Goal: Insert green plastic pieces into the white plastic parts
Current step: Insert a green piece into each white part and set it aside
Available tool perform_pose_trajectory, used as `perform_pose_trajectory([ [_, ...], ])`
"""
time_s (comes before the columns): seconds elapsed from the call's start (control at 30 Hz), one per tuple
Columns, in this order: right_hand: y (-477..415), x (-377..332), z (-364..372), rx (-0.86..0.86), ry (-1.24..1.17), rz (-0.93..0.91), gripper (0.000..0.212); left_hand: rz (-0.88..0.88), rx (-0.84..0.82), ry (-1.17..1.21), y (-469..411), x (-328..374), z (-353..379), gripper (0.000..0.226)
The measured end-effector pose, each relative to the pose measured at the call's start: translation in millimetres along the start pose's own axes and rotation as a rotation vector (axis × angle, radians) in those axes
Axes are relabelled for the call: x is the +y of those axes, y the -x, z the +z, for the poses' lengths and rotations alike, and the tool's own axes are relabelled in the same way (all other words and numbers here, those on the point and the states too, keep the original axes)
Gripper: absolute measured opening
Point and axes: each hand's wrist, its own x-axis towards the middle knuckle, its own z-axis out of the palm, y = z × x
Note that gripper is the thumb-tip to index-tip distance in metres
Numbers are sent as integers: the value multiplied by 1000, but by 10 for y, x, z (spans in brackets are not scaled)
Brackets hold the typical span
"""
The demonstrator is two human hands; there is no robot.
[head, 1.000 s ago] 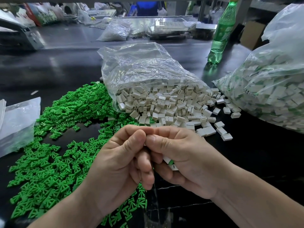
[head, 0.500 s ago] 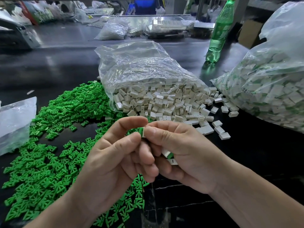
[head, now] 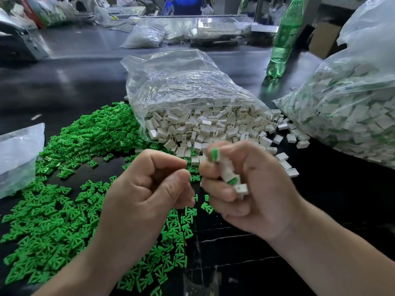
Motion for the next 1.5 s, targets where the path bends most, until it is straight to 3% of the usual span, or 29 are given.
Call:
perform_pose_trajectory([
  [0.07, 5, -110, -33, -34, -150, -91, 2, 83, -70, -311, -27, -54, 1, 25],
  [0.17, -5, -213, -79, 108, -157, -155, 22, 237, -320, -765, -66, -125, 81, 51],
  [0.27, -31, -221, -107, 220, -163, -117, 28, 263, -518, -949, -73, -179, 111, 53],
  [0.33, -41, -199, -124, 282, -172, -80, 25, 285, -551, -996, -91, -175, 87, 50],
  [0.53, -48, -165, -136, 334, -113, -12, 18, 346, -395, -919, -125, -168, 20, 16],
  [0.77, -30, -107, -110, 305, 14, 20, 14, 281, -349, -914, -135, -149, -17, 23],
  [1.0, -8, 7, -74, 290, 428, 95, 9, -112, 31, -225, -128, -47, -112, 12],
  [1.1, -19, 104, -15, 223, 501, 90, 3, -129, 13, -79, -115, -2, -84, 10],
  [1.17, -20, 135, 3, 196, 528, 69, 10, -129, -28, -24, -101, 3, -56, 9],
  [1.37, -11, 99, 36, 255, 587, 9, 13, -154, -164, 148, -91, -5, -94, 20],
  [1.5, 3, 93, 36, 247, 616, 53, 13, -80, -246, 71, -76, -3, -99, 23],
])
